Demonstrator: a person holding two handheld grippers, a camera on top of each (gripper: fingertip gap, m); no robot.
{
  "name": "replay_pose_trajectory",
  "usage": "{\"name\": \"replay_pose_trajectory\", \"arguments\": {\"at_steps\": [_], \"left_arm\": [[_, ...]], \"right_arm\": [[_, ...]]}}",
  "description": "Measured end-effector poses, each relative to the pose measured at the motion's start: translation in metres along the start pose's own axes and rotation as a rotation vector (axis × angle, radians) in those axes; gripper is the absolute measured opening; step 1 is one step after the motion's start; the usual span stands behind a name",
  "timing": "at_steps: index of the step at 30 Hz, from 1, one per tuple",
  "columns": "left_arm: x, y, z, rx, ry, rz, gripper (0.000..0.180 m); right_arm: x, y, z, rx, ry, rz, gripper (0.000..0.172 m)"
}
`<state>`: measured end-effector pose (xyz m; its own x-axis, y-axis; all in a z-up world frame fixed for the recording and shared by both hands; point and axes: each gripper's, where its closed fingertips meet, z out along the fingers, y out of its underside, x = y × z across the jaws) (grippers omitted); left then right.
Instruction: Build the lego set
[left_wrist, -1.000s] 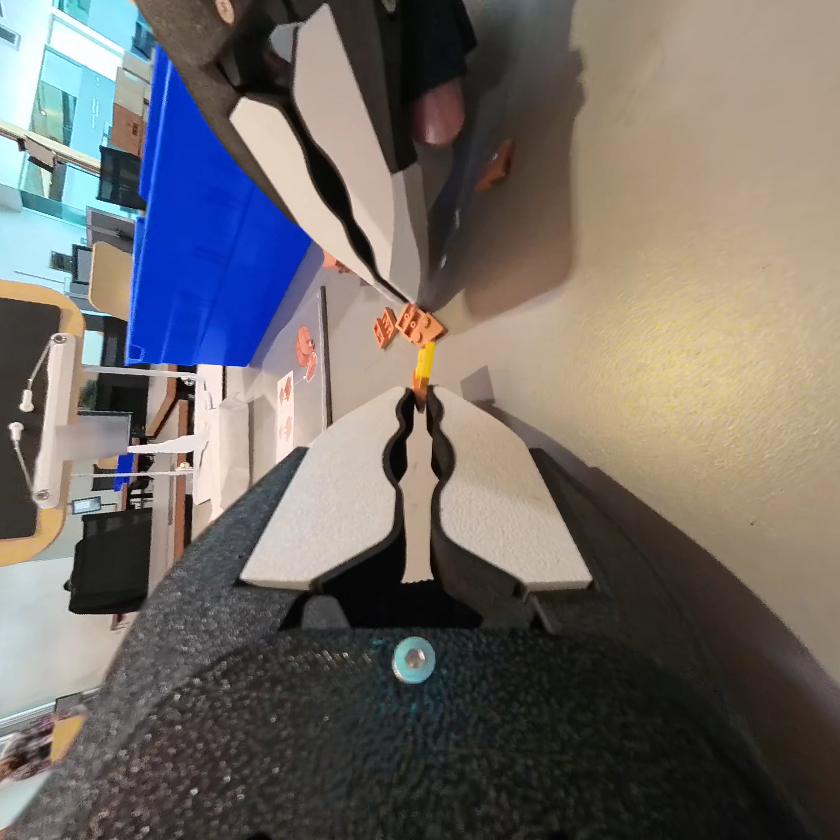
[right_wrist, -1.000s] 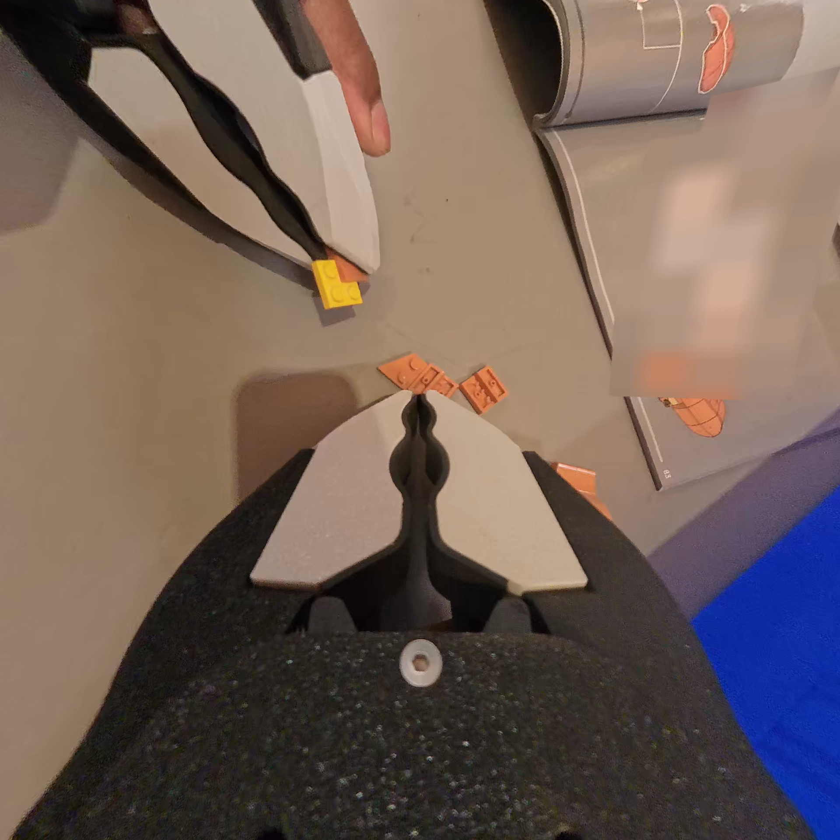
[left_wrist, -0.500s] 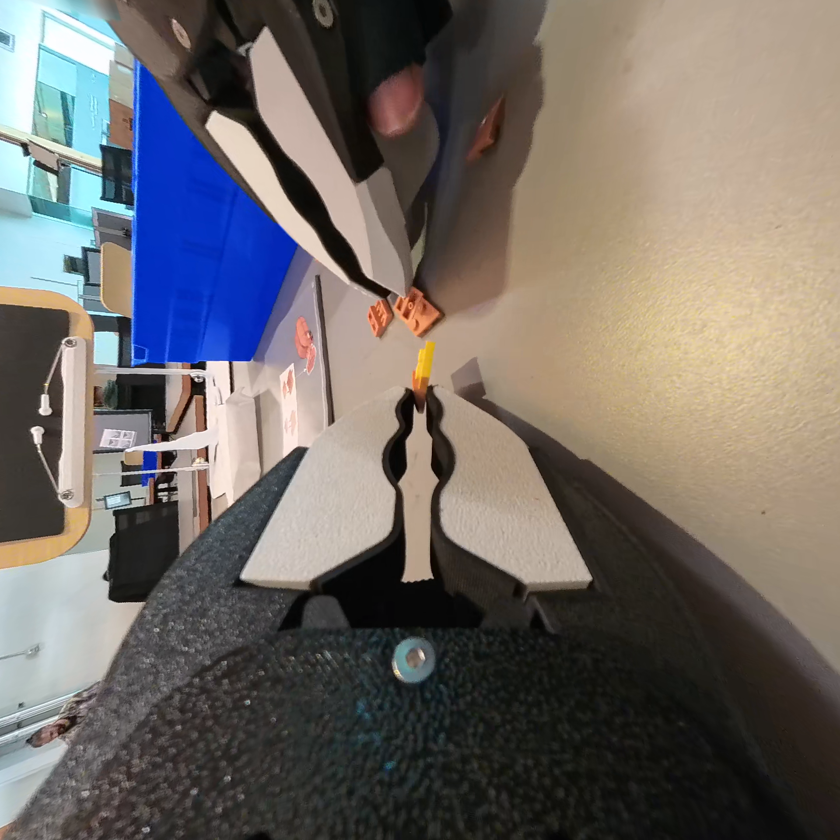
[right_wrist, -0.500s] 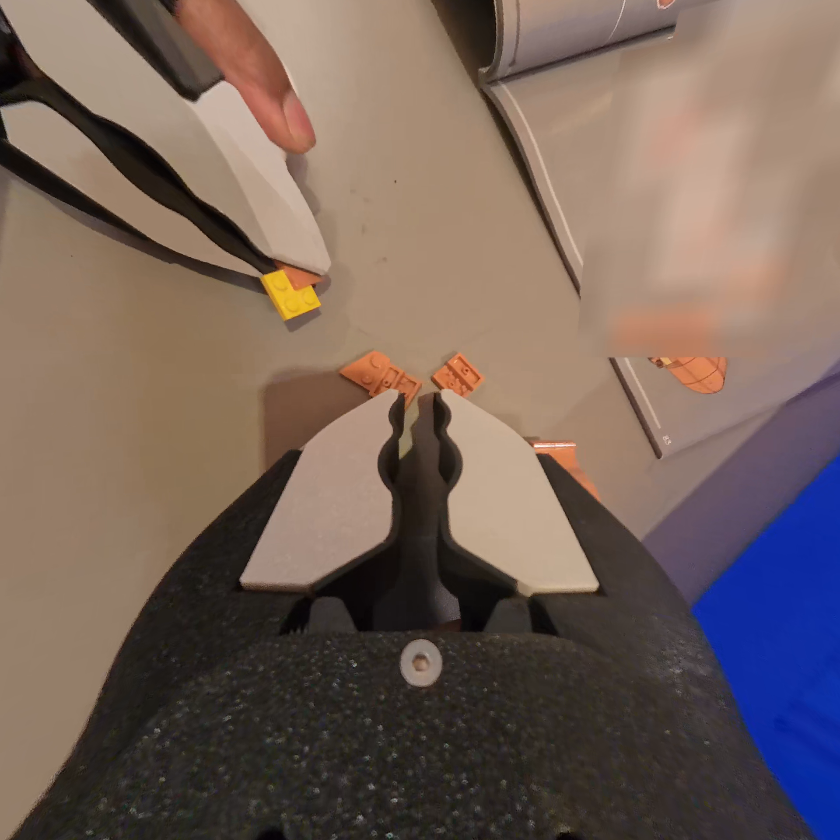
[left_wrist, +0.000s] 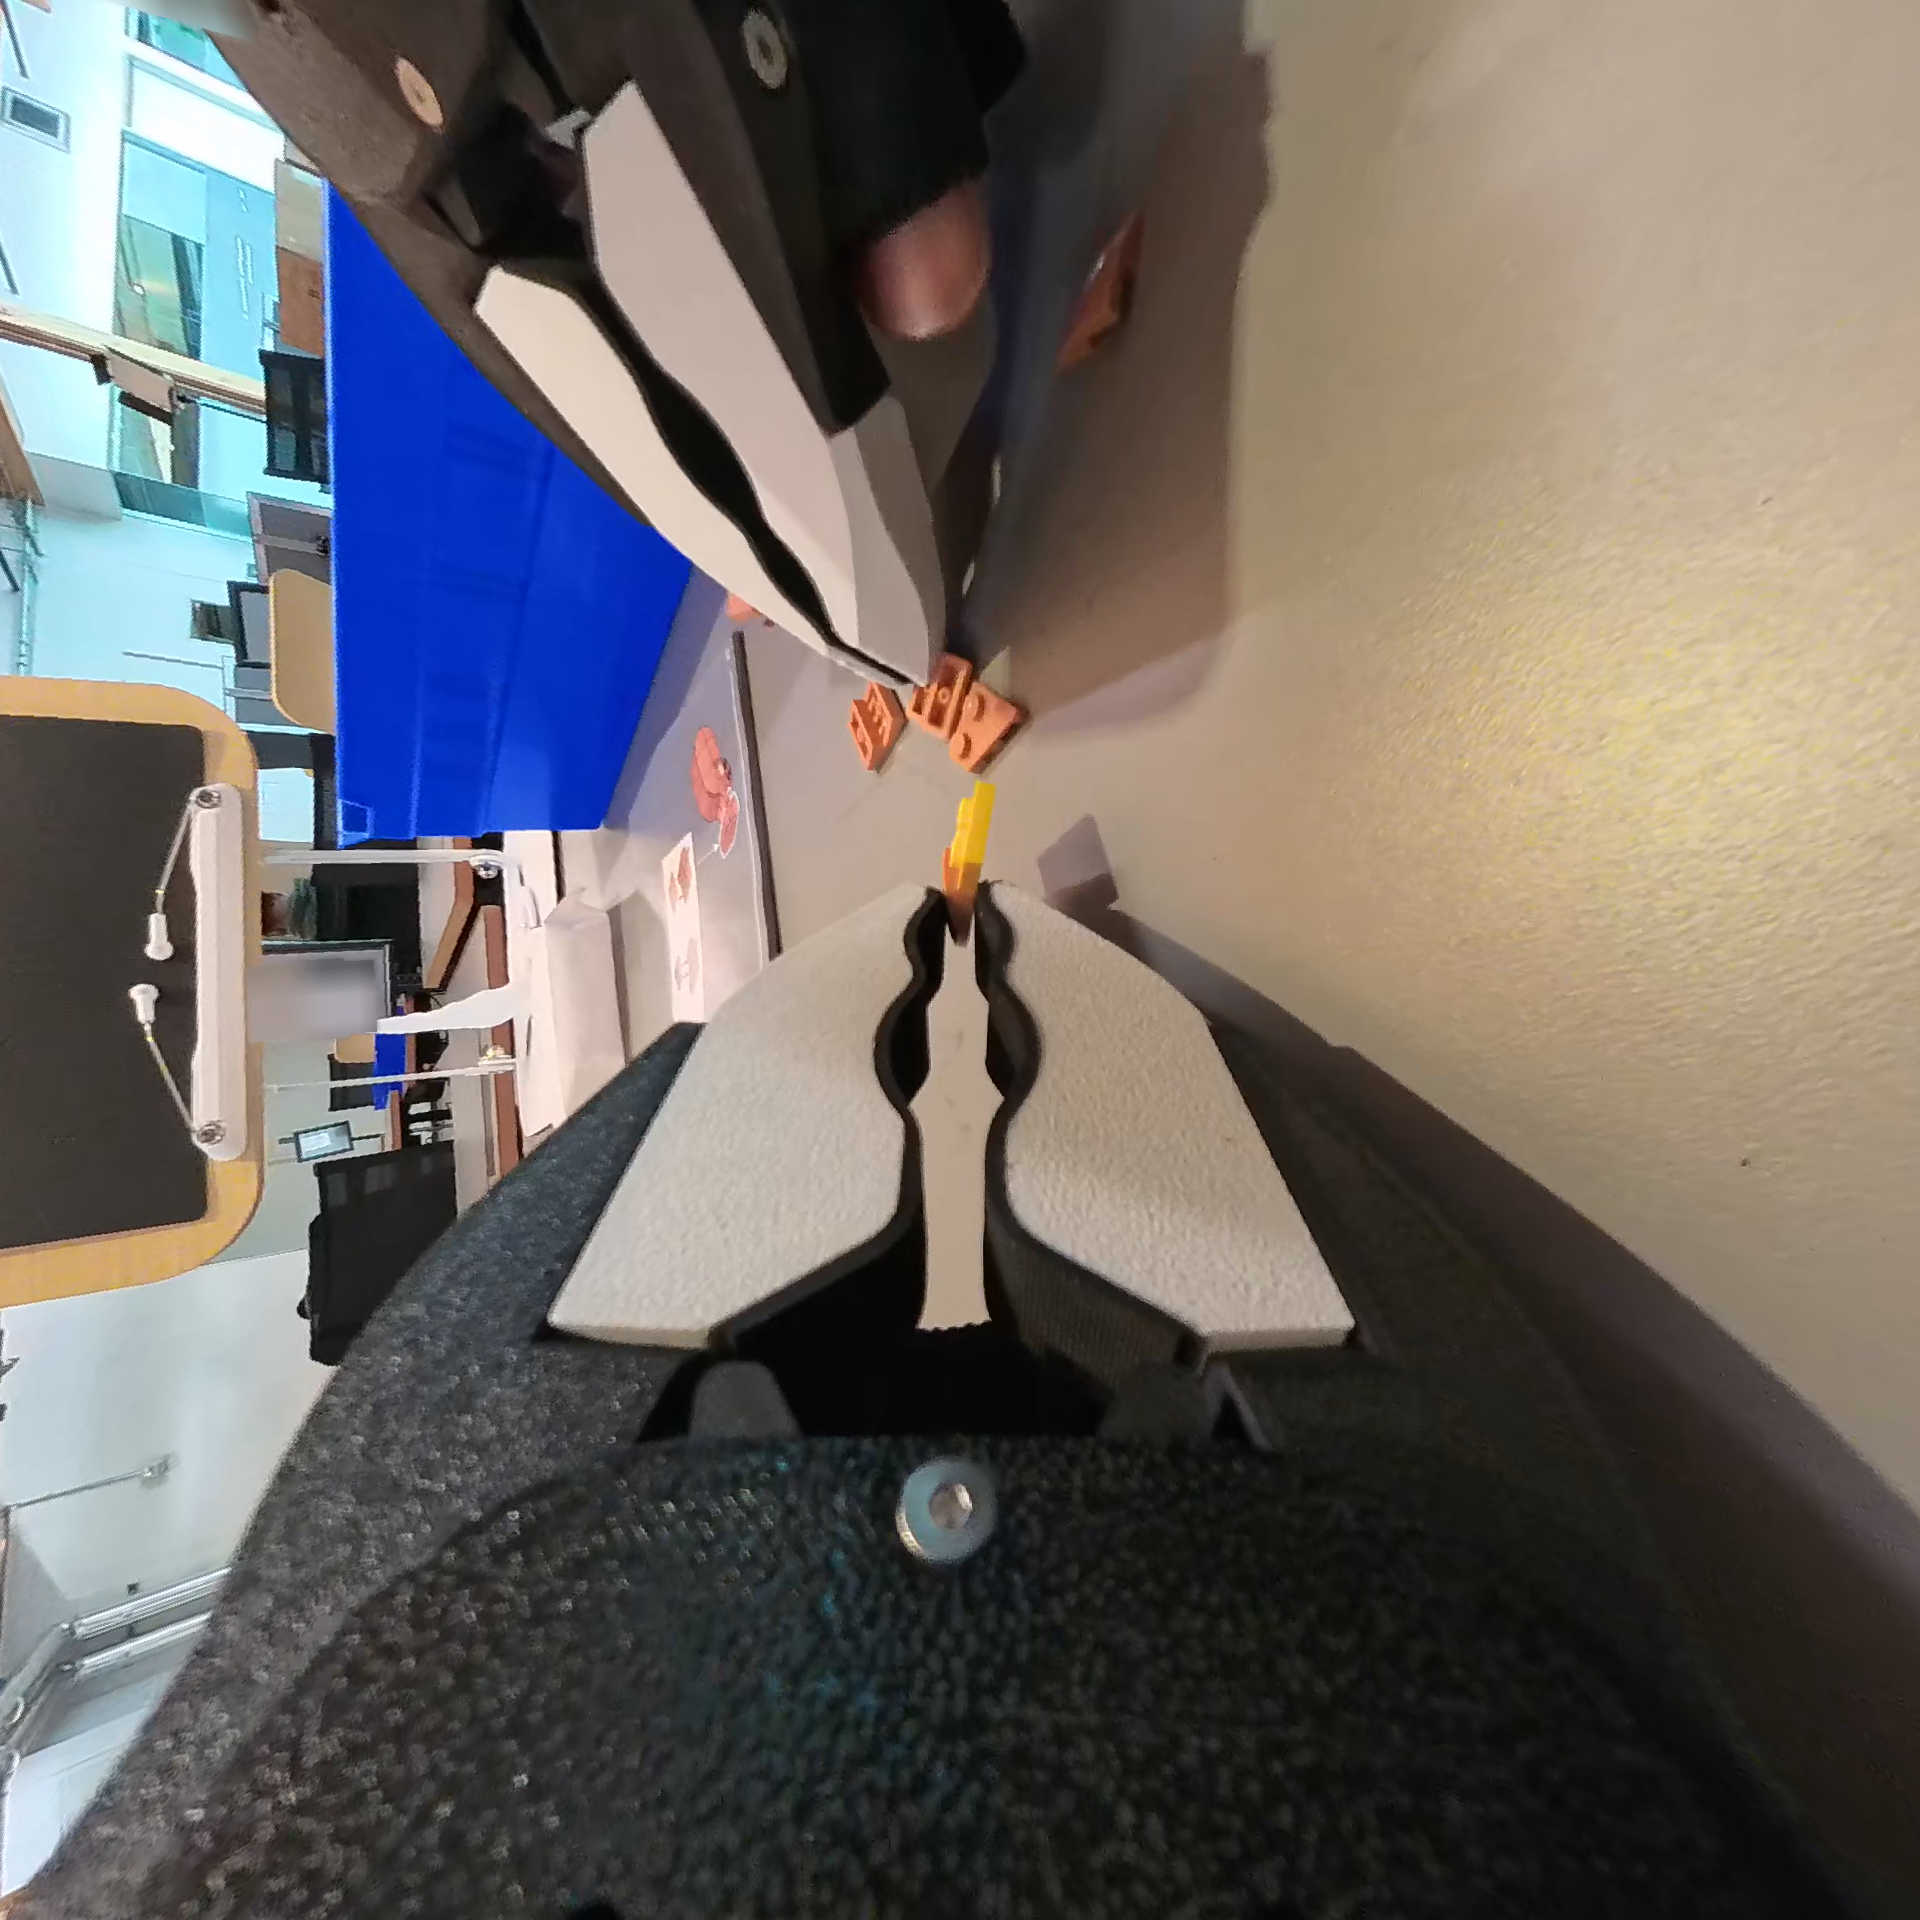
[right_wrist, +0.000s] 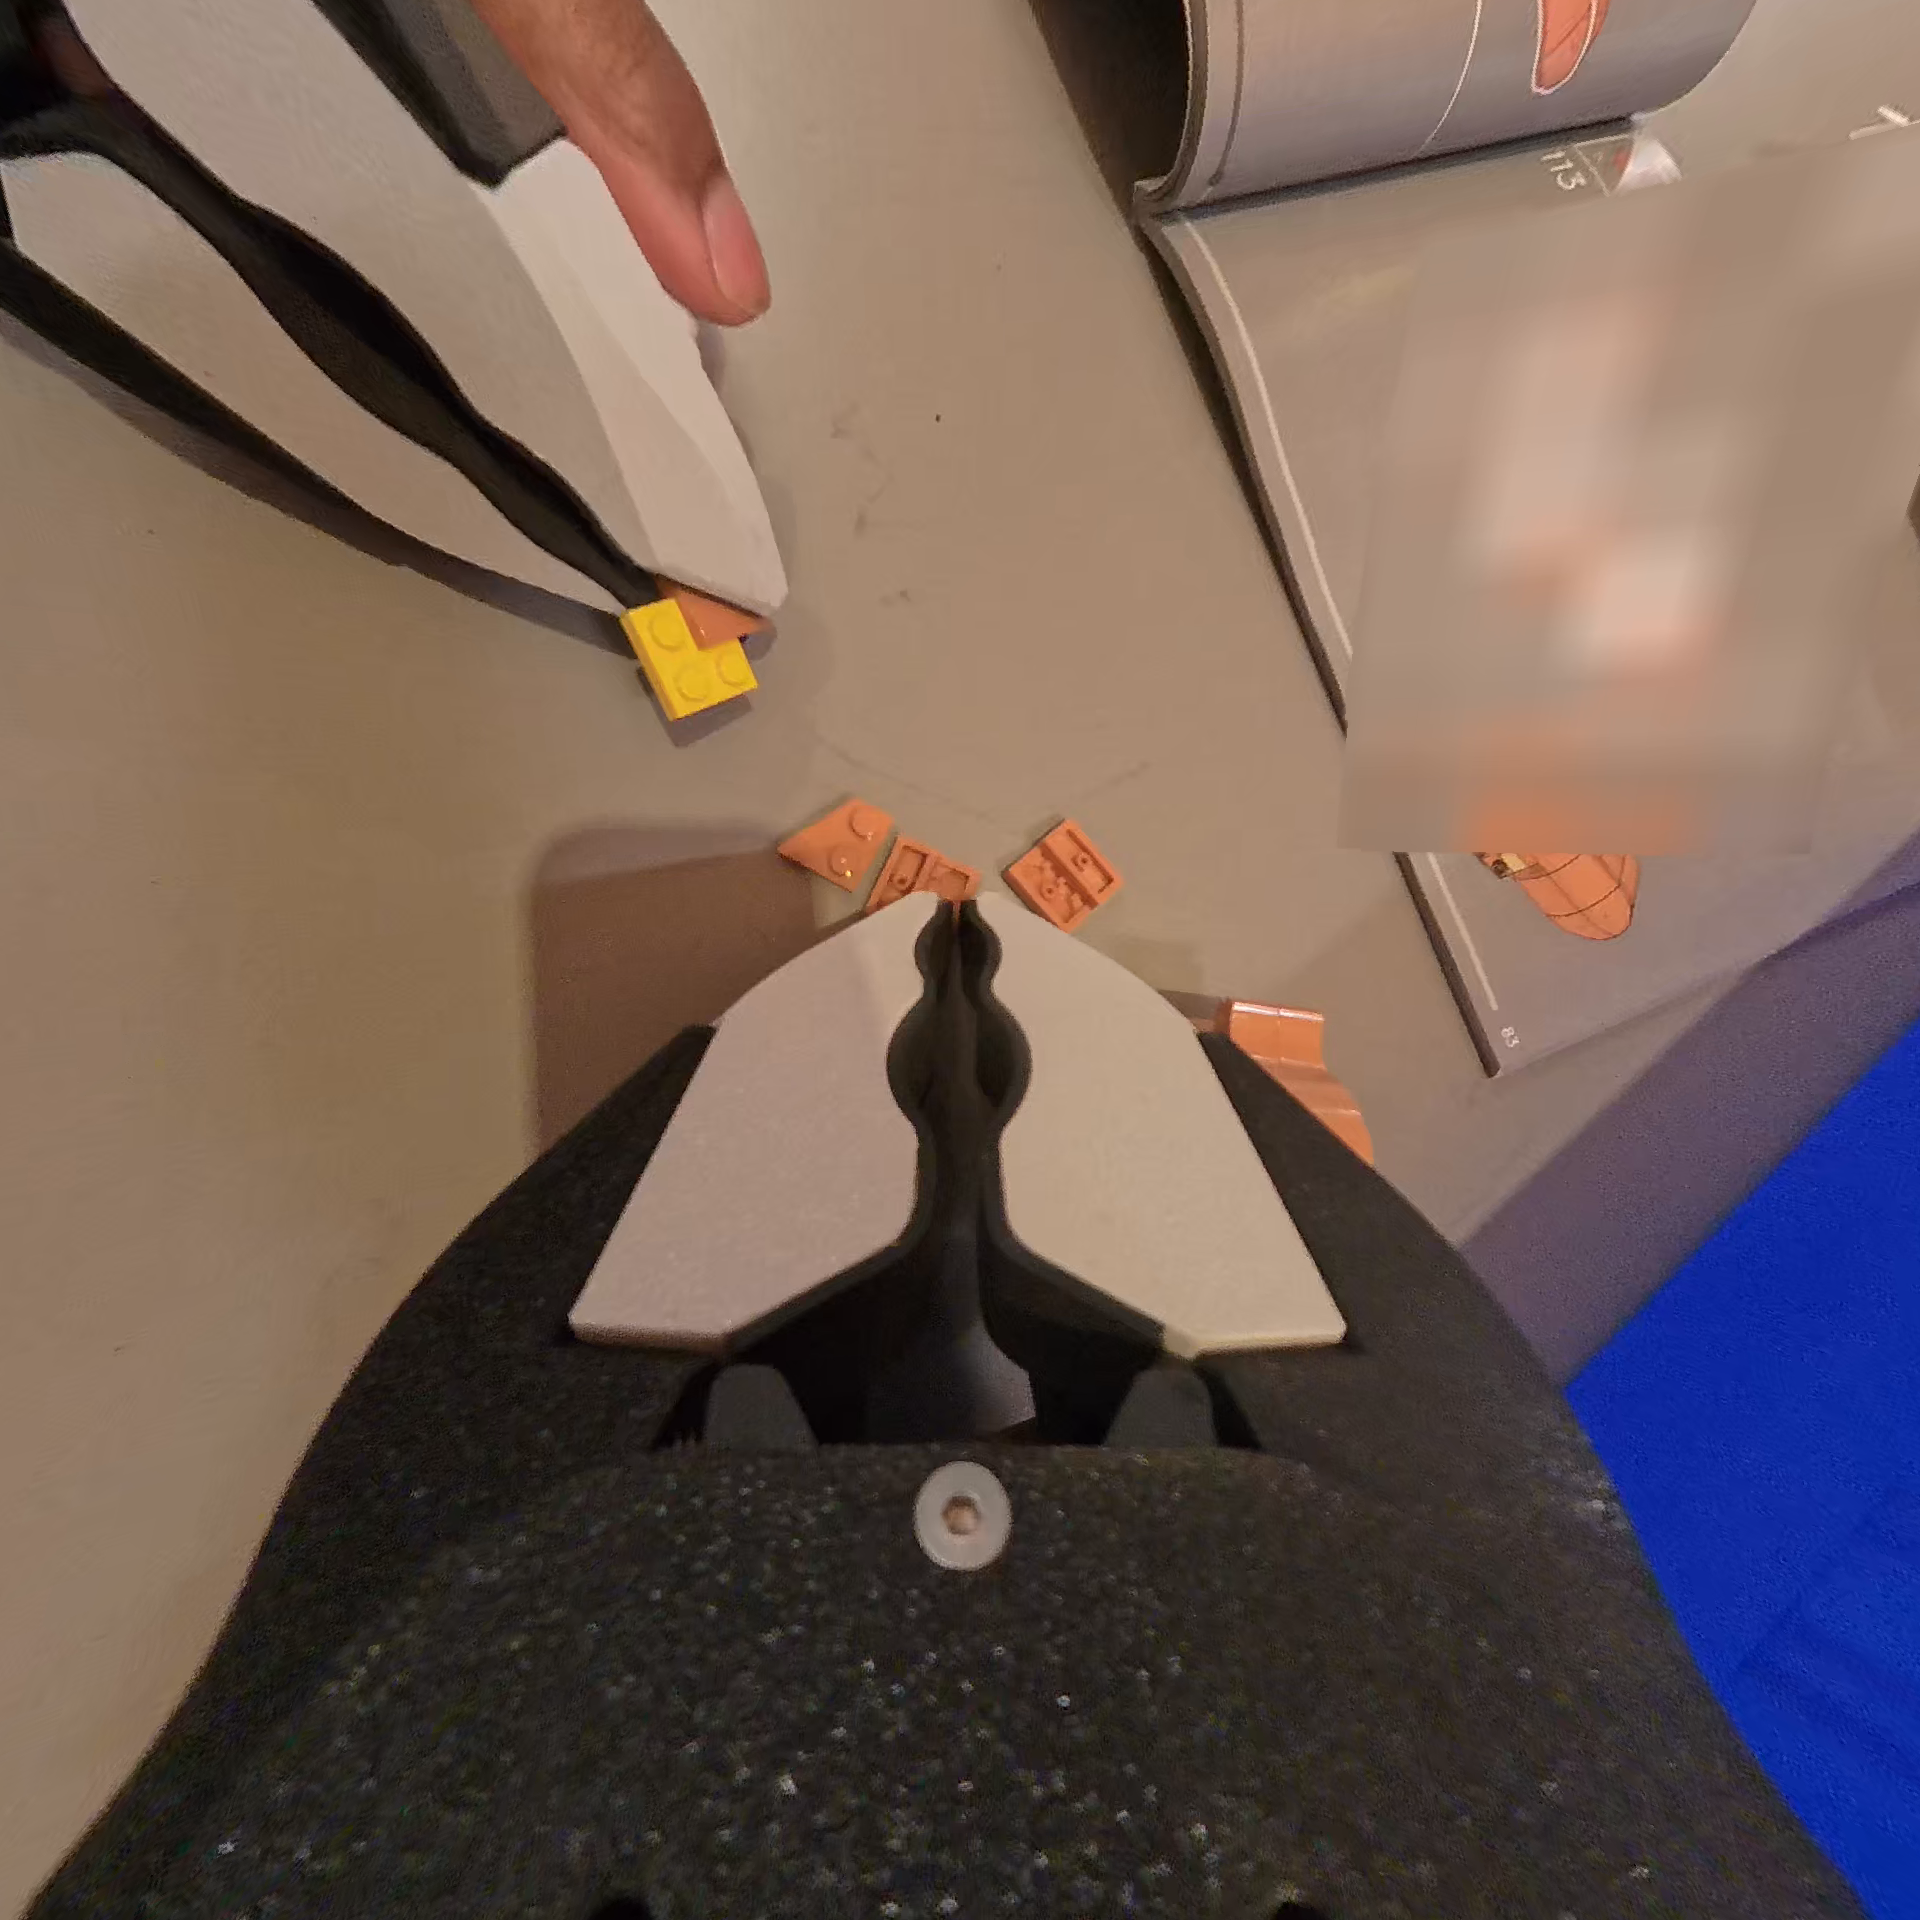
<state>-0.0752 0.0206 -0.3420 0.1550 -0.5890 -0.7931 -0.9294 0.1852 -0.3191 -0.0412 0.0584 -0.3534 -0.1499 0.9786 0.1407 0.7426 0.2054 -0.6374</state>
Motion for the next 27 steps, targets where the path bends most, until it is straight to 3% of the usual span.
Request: {"name": "replay_pose_trajectory", "arguments": {"at_steps": [10,18,24,27], "left_arm": [[0.000,-0.001,0.001,0.011,0.002,-0.020,0.005],[0.000,0.000,0.002,0.011,0.002,-0.042,0.005],[-0.023,-0.009,-0.006,0.110,-0.070,-0.213,0.005],[-0.027,-0.012,-0.009,0.157,-0.058,-0.289,0.005]], "right_arm": [[0.003,-0.008,-0.005,0.071,0.012,0.012,0.000],[0.003,-0.037,-0.019,0.290,-0.056,0.143,0.000],[0.007,-0.060,-0.035,0.513,-0.174,0.337,0.000],[0.007,-0.064,-0.038,0.549,-0.194,0.370,0.000]]}}
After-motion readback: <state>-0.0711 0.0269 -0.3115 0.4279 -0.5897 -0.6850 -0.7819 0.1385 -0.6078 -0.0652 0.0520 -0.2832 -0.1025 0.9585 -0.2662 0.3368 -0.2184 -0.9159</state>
